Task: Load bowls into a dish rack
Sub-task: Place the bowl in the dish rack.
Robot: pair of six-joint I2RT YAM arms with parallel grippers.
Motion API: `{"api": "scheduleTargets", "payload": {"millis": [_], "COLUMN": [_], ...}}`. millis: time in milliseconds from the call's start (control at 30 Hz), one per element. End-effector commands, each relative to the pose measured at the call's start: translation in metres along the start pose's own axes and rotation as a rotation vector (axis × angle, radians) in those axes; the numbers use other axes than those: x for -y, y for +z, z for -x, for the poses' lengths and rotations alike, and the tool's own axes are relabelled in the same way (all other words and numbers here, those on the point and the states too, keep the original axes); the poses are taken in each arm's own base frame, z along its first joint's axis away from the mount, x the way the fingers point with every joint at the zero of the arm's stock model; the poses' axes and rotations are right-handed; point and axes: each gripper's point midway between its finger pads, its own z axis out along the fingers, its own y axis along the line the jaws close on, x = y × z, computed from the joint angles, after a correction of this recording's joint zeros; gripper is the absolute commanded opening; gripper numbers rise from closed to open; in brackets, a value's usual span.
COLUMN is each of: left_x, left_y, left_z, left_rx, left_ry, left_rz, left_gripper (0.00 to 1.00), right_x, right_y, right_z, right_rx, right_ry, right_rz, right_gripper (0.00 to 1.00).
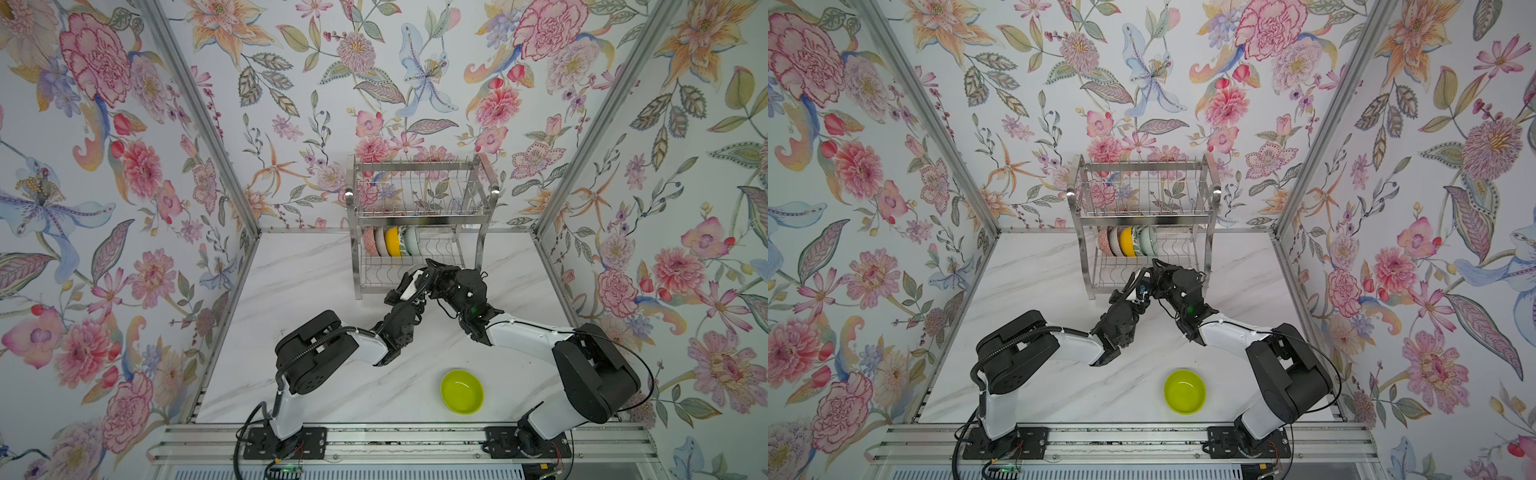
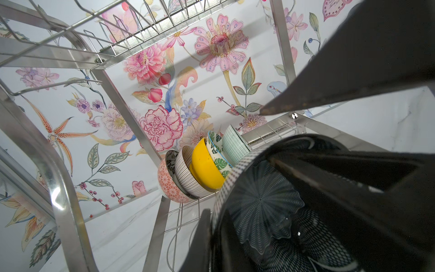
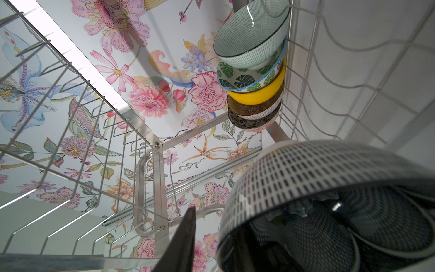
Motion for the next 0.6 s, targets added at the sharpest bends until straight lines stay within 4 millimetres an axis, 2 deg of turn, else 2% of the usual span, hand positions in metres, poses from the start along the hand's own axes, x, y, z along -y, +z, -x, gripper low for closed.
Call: {"api": "scheduleTargets", "payload": {"millis": [0,367,567], "left_x": [-0.015,-0.023,-0.026], "left_y": [-0.003,-0.010,-0.011], "left_z": [0.028,0.039,0.042], "left_rx": [0.071,0.095,0.103], "left_ry": [-0.107,-0.144,-0.149], "left_rz": [0.005,-0.008,-0.001], "left_gripper": [0.00,0.00,0.00], "right_x": [0.000,0.002,-0.001], "right_y": [0.004,0.001,0.001], "right_z": [0.003,0.004,0.001], "right_rx": [0.027,0.048,0.045], "right_ry": [-0.033,-0.061,-0.080], "right_rz": [-0.001,-0.022,-0.010], "right_gripper": [0.25,0.20,0.12]}}
